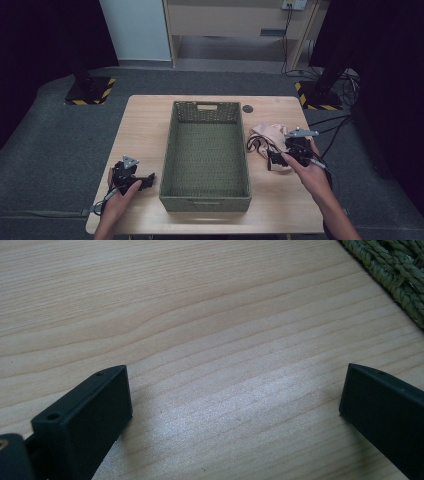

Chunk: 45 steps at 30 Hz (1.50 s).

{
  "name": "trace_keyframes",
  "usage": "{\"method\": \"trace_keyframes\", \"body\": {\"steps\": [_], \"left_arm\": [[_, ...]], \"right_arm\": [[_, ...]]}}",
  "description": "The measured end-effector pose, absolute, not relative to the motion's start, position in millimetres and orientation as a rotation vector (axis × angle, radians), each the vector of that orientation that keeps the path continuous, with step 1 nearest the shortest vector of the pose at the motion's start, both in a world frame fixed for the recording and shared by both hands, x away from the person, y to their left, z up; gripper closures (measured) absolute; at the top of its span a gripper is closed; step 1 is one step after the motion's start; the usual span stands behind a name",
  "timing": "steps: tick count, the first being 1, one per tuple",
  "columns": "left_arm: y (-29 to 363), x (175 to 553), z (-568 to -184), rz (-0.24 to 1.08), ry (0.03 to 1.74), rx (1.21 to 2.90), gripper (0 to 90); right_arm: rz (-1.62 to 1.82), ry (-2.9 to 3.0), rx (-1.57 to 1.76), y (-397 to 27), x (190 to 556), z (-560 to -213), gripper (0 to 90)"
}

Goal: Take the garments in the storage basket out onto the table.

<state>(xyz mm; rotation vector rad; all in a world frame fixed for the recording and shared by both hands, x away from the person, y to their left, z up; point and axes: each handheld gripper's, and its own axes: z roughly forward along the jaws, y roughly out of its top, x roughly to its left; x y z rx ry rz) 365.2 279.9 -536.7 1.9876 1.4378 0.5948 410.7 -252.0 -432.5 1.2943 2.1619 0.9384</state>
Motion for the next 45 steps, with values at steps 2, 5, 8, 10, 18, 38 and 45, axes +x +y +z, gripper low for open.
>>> {"method": "trace_keyframes", "body": {"steps": [2,5,8,10,18,38,45], "left_arm": [[279.8,365.2,-536.7,0.595,1.438,1.987,0.0],[279.8,365.2,-536.7,0.595,1.438,1.987,0.0],[279.8,365.2,-536.7,0.595,1.438,1.987,0.0],[279.9,365.2,-536.7,0.595,1.438,1.987,0.0],[279.9,365.2,-536.7,0.595,1.438,1.988,0.0],[279.9,365.2,-536.7,0.595,1.438,1.987,0.0],[279.9,365.2,-536.7,0.595,1.438,1.987,0.0]], "right_arm": [[0.937,2.169,1.290,-253.1,405.9,-434.9,3.8],[0.940,2.173,1.287,-254.8,399.5,-437.4,3.8],[0.952,2.174,1.286,-257.0,393.7,-440.0,3.8],[0.947,2.178,1.285,-258.2,389.6,-442.1,3.8],[0.943,2.201,1.309,-264.2,376.1,-455.2,3.8],[0.938,2.251,1.344,-263.8,347.6,-490.5,5.0],[0.940,2.270,1.360,-259.6,339.2,-505.3,5.1]]}}
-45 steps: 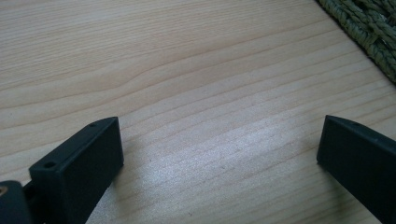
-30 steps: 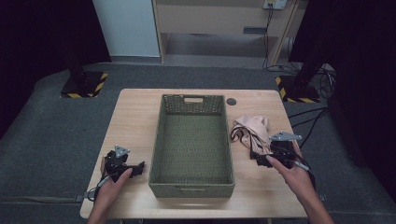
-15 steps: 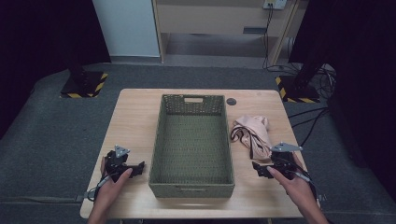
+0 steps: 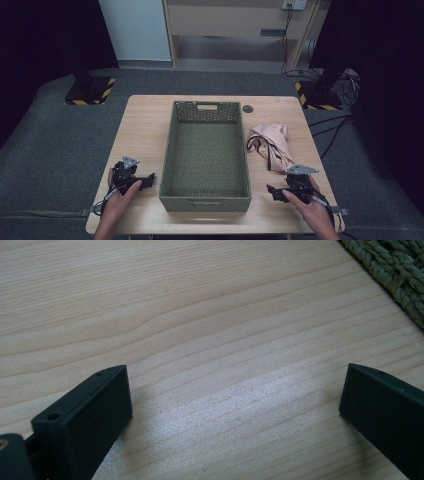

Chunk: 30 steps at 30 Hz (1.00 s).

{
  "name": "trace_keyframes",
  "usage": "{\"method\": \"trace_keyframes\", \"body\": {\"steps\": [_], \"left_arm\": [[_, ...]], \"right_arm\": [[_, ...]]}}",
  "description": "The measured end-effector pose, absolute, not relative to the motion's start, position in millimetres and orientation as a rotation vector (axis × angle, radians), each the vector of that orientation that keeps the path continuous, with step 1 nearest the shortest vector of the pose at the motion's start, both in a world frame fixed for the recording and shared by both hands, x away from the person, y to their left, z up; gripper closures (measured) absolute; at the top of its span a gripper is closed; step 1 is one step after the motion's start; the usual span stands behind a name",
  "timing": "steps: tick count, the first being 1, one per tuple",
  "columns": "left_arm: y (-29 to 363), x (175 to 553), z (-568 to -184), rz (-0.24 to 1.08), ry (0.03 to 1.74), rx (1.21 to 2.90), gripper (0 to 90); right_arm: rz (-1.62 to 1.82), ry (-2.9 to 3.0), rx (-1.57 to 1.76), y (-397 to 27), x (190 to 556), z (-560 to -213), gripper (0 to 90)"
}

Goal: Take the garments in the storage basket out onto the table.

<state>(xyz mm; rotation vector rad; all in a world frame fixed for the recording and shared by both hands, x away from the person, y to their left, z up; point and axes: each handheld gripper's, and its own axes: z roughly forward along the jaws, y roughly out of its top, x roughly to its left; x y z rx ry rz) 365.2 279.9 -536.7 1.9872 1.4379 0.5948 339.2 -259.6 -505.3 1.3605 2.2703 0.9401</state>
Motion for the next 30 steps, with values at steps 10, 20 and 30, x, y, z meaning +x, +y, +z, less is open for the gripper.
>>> {"method": "trace_keyframes", "body": {"steps": [10,20,30], "left_arm": [[279.9,365.2,-536.7,0.595,1.438,1.987,0.0],[279.9,365.2,-536.7,0.595,1.438,1.987,0.0],[279.8,365.2,-536.7,0.595,1.438,1.987,0.0]], "right_arm": [[0.912,2.301,1.355,-249.1,334.6,-526.1,5.1],[0.915,2.277,1.299,-246.0,337.7,-536.3,0.3],[0.943,2.265,1.280,-247.8,336.2,-538.4,0.3]]}}
